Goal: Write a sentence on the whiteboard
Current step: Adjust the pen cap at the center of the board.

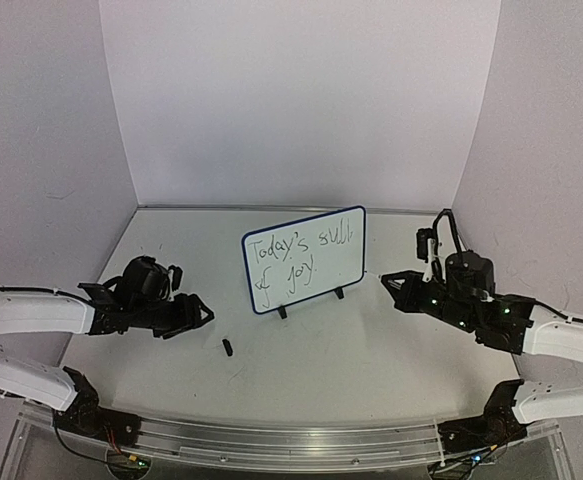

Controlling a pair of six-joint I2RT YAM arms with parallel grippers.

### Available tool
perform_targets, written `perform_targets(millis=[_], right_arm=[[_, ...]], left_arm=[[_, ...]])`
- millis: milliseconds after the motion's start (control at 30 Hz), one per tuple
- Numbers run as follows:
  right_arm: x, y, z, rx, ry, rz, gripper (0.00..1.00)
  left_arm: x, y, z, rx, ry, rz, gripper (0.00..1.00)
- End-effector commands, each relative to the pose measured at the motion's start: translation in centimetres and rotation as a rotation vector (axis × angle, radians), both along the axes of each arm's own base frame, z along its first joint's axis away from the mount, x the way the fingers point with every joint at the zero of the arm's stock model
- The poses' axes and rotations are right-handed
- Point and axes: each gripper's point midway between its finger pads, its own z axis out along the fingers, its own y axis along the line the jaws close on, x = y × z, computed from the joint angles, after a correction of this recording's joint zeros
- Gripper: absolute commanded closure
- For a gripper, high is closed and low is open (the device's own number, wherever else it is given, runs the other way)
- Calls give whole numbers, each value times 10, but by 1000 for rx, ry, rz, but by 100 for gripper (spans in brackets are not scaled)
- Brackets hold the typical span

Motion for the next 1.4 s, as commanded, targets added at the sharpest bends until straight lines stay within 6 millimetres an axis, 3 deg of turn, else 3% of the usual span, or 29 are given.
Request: perform_targets(millis=[0,233,567,900,1067,1267,1367], right_arm=[[4,-9,13,23,-41,-47,100],[5,-12,26,20,-82,-58,100],[6,-14,25,27,-74,-73,100],[7,-15,23,23,-66,-82,100],[6,-16,22,31,-60,-85,100],[3,-18,26,30,-69,-82,100],[2,-19,28,34,-73,-80,100]], left_arm=[[-17,-30,-18,-66,81,0,33],[-31,-49,-30,-117,141,-5,33],[-34,-70,-46,-145,197,-36,34],[-32,-116,-34,-195,124,-101,36],[-20,-135,-8,-237,4,-167,34],[-26,-125,25,-147,-138,-295,32],[-28,-121,27,-1,-182,-418,29]])
